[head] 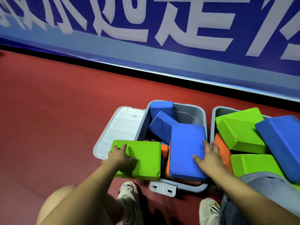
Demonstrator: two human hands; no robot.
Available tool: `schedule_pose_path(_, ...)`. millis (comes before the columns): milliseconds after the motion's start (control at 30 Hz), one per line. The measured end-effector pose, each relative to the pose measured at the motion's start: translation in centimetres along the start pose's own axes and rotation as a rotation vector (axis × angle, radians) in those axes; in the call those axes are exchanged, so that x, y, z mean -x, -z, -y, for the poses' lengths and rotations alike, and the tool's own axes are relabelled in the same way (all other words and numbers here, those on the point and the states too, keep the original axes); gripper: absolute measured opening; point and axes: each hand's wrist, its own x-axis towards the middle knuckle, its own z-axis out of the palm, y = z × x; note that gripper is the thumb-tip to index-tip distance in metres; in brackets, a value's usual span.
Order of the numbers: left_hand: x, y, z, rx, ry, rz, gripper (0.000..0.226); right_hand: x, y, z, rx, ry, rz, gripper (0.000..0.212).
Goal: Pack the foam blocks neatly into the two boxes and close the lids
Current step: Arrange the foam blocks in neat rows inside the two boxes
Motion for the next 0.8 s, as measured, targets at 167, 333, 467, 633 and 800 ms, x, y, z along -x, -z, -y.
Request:
schedule_pose_path(167, -0.1, 2.9, -4.3, 0.263, -0.209, -0.131, 0.081, -2.3, 1.2, 3.1, -0.031, 0.246, -0.101, 0.07)
schedule_pose_path(333, -3.6, 3.0, -7.1, 0.478, -0.308, -0.167, 0.076, -10.7, 2.0, 9.0, 0.024, 0.333, -0.103, 0.071)
schedule_pose_path(467, -6.9, 3.5, -9.4, 0.349, -0.417, -0.136, 0.075, -19.1, -0.7, 12.0, 0.203, 0.33, 0.073, 0.076)
schedule_pose_path(633, -10.6, 4.0, -9.0, 0.297, -0.468, -0.101, 0.074, -26.1, -6.6, 13.7, 0.48, 0.264, 0.37, 0.085)
schedule_pose_path(800, -13.1, 3.1, -7.5, 0.255, -0.41, -0.073, 0.075, -29.4, -11.5, 13.6, 0.627, 0.248, 0.419, 0.098)
